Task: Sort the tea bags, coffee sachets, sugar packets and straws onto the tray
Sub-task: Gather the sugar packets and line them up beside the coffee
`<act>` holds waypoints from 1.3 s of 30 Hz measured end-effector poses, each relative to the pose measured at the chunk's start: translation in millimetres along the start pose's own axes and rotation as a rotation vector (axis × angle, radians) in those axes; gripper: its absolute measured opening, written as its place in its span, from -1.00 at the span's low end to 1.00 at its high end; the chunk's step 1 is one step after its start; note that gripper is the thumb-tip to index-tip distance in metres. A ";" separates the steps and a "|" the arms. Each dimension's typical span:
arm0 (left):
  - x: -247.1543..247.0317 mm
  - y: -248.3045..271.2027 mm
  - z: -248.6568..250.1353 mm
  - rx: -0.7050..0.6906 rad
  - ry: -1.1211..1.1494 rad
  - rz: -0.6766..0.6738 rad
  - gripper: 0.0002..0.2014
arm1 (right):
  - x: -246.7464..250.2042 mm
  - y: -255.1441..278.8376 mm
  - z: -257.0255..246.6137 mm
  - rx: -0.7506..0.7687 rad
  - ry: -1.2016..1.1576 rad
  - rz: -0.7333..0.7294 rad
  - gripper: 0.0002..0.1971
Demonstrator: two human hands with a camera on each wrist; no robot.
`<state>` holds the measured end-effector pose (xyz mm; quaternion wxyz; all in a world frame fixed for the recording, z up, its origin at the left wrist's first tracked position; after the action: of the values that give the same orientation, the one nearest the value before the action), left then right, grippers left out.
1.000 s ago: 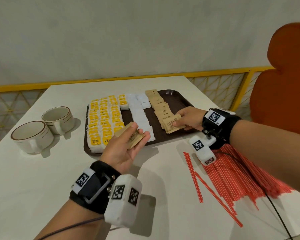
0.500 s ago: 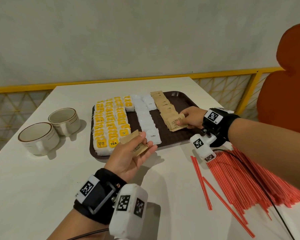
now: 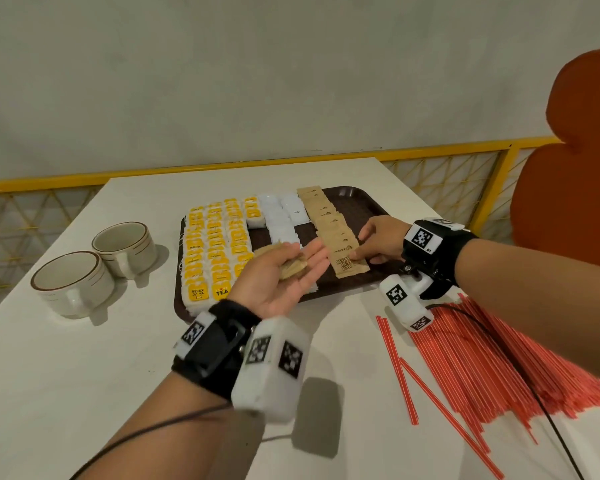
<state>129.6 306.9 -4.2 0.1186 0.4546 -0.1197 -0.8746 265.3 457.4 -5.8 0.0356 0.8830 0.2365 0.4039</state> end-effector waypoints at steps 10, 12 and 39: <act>-28.2 -72.2 -5.6 0.011 -0.444 0.210 -0.74 | 23.5 -11.2 -5.0 0.040 -0.043 0.081 -0.71; -32.2 -76.6 -7.1 0.001 -0.450 0.232 -0.67 | 23.0 -14.2 -7.8 0.025 0.013 0.069 -0.63; -32.4 -102.5 25.9 -0.083 -0.472 0.335 -0.81 | 8.4 -45.8 -30.6 0.072 0.074 0.057 -0.58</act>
<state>116.3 416.5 2.6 0.2488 0.2070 -0.1814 -0.9286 229.8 497.8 9.0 -0.0166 0.8745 0.2269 0.4284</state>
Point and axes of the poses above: each hand's wrist, its own y-axis away from the middle knuckle, its own x-axis out of the back of the hand, z = x × y, the point moved 7 cm from there along -y, towards the middle knuckle, and after that the axes turned 3 degrees about y, right-handed, at the moved point
